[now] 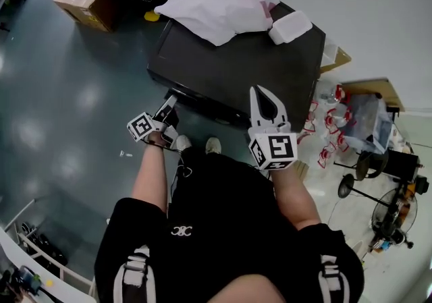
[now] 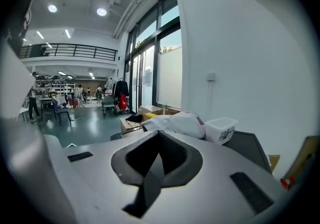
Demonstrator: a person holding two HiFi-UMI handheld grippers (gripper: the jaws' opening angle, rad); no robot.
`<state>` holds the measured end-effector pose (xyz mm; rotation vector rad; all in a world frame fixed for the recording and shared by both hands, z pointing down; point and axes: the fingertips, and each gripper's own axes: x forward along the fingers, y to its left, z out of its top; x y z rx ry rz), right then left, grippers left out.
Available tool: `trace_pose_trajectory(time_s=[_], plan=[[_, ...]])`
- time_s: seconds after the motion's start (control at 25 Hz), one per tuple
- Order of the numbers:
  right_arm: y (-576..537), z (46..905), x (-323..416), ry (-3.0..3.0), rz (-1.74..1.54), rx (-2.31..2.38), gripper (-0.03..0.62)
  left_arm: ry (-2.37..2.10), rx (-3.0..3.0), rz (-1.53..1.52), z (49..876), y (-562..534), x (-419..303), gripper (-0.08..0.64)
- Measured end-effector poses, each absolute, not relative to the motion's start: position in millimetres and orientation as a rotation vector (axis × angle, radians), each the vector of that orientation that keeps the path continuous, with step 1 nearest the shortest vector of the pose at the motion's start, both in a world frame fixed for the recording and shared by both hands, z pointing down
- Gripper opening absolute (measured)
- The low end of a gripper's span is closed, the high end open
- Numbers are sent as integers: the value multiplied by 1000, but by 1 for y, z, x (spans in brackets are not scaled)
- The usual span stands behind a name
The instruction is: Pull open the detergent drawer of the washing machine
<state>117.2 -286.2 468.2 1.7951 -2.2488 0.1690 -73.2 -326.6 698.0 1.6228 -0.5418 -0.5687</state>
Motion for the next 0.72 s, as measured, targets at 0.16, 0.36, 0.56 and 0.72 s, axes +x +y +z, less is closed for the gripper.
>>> trace_pose_trajectory(time_s=[0.16, 0.36, 0.56, 0.72], plan=[[-284, 477, 120, -2220, 188, 1797, -2, -531, 1584, -622, 702, -340, -78, 169], [-282, 485, 120, -2185, 187, 1786, -2, -481, 1563, -697, 702, -354, -78, 175], [-281, 488, 117, -2174, 182, 1769, -2, -429, 1607, -761, 704, -356, -79, 163], [-280, 494, 118, -2166, 190, 1758, -3, -444, 1687, -775, 708, -358, -77, 153]])
